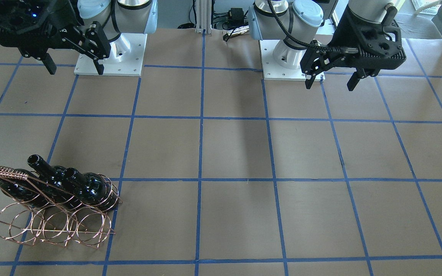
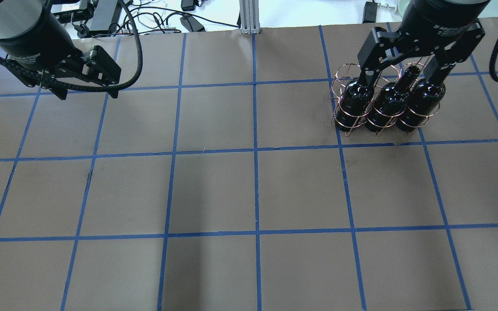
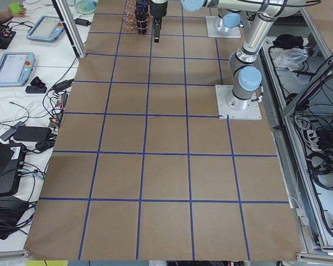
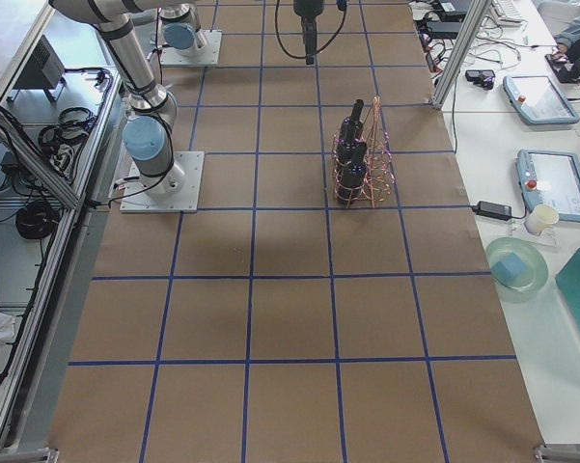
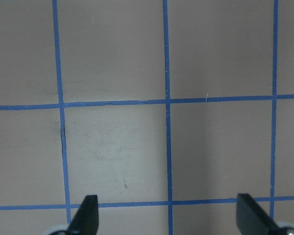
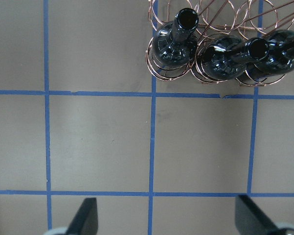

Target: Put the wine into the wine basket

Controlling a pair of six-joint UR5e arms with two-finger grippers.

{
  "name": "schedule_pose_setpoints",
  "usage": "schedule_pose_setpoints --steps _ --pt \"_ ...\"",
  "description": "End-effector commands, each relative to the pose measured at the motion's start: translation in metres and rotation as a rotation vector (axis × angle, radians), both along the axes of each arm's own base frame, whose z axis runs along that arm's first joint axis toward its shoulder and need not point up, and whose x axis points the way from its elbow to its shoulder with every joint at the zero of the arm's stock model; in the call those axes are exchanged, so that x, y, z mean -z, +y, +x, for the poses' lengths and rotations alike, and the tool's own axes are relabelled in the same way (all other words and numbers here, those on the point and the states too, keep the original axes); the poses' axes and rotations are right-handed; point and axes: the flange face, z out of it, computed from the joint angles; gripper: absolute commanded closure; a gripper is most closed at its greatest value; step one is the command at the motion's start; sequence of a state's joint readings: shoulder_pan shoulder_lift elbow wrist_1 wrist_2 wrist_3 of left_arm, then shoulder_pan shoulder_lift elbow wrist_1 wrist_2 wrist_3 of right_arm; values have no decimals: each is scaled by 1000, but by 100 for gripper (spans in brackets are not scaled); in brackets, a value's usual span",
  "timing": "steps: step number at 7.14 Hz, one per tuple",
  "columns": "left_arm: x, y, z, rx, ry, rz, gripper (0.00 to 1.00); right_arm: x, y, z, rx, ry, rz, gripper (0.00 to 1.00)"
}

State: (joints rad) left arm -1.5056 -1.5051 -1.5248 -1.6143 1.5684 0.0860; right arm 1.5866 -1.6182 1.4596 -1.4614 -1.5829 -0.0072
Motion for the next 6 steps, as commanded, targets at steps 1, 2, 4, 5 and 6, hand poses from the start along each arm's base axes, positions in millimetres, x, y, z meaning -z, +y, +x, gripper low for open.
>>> schedule_pose_setpoints --steps 1,2,4,5,6 --pt "-1 1 0 2 -6 -2 0 2 4 9 4 -4 10 0" --pt "0 1 1 2 -10 1 0 8 5 9 4 -6 21 1" --pt "1 0 1 2 -10 3 0 14 5 9 23 -5 35 1" --pt "1 0 1 2 -10 3 0 13 6 9 44 -6 35 1" --pt "1 -1 3 4 -13 3 0 13 6 9 44 -7 33 1"
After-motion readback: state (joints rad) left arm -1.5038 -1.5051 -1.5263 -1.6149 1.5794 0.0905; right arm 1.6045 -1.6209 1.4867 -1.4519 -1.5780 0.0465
